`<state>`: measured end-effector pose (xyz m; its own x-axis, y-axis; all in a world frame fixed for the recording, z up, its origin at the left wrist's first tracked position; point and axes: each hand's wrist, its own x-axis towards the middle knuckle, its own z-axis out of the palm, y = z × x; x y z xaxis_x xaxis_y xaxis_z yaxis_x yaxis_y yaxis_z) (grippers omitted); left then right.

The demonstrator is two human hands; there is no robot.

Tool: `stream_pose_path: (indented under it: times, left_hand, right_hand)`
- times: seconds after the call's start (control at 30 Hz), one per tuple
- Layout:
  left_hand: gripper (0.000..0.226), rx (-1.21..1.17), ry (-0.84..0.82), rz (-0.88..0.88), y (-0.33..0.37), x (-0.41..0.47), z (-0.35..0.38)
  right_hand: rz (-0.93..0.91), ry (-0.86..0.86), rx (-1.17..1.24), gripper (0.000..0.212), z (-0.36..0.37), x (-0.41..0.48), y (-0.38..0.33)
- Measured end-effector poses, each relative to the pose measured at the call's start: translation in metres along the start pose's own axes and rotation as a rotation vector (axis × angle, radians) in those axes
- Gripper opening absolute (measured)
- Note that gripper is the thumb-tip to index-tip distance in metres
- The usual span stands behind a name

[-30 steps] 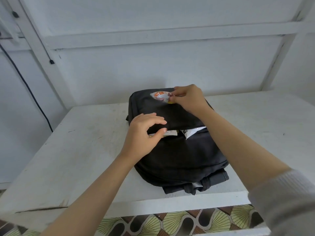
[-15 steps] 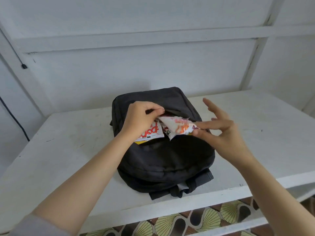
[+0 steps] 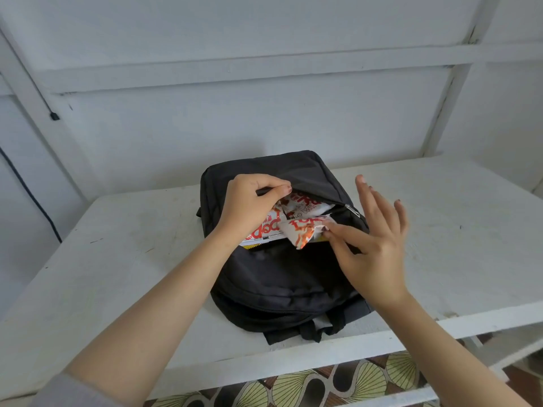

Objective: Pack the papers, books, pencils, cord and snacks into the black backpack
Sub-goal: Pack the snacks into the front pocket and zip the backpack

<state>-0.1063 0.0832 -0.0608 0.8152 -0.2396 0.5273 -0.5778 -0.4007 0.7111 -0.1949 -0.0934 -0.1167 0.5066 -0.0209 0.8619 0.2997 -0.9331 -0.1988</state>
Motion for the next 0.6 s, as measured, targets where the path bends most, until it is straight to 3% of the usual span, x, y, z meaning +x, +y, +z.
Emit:
stream_pose_path:
  times: [0.17,0.3,0.47,0.6]
  left_hand:
    - [0.013,-0.004,-0.012,-0.031,-0.004,0.000,0.002]
    - [0.012,-0.025,0.001,-0.029,-0.004,0.000,0.004]
    - [0.012,-0.061,0.041,-0.013,-0.001,-0.002,0.005]
    - [0.012,-0.069,0.042,-0.016,0.000,-0.005,0.005]
  right_hand:
    - [-0.063,0.069,-0.037,0.010,0.001,0.005,-0.004]
    - [-0.077,-0.095,-0.133,0.020,0.013,0.011,-0.006]
    - [-0.039,-0.281,0.005,0.026,0.022,0.015,-0.010]
    - [0.057,-0.231,-0.079,0.024,0.024,0.016,-0.010]
